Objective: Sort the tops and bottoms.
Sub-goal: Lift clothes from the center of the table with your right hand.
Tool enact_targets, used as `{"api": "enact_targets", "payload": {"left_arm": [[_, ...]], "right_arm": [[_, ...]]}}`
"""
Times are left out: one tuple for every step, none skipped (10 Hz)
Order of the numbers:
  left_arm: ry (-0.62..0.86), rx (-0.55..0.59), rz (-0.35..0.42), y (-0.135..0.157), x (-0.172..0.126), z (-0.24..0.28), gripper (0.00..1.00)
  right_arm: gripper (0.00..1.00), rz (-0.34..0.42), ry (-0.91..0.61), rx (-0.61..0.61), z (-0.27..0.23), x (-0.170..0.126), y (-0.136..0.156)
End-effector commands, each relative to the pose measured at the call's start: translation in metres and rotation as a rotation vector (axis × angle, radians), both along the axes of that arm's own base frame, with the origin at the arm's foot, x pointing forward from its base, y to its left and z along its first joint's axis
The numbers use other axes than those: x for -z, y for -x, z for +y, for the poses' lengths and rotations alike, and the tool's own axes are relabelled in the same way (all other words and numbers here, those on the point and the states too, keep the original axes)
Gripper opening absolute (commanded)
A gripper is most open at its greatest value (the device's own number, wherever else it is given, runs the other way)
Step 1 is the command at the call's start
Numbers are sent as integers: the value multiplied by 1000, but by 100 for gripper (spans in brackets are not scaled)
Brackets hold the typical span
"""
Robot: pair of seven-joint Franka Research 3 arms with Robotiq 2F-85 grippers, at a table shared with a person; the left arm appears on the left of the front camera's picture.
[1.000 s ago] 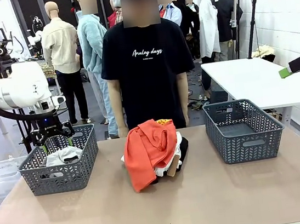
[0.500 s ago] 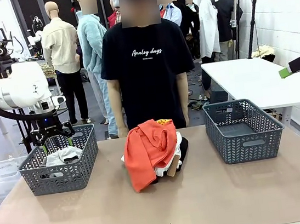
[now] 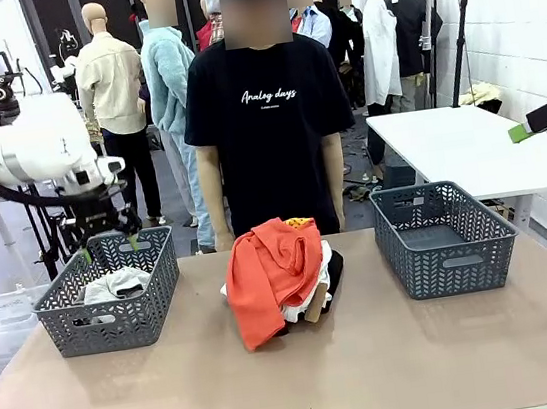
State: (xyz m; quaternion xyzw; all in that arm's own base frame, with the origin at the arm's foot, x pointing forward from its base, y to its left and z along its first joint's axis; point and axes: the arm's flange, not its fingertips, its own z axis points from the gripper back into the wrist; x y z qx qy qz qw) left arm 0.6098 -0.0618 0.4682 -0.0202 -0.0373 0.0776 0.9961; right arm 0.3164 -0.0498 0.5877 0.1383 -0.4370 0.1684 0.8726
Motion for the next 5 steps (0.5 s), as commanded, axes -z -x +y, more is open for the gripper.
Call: {"api": "enact_targets", "payload": {"left_arm": [[32, 134, -84, 43, -46, -12, 100], [24, 169, -139, 71, -65, -14, 100], [64, 269, -194, 99, -81, -12, 100], [134, 405, -224, 127, -91, -10, 100], [155, 527, -241, 153, -96, -4, 100]], "right_arm": [[100, 1, -14, -13, 0, 1, -1], [100, 1, -14, -13, 0, 1, -1], [100, 1, -14, -13, 0, 1, -1], [100, 1, -14, -13, 0, 1, -1], [100, 1, -14, -13, 0, 1, -1]]}}
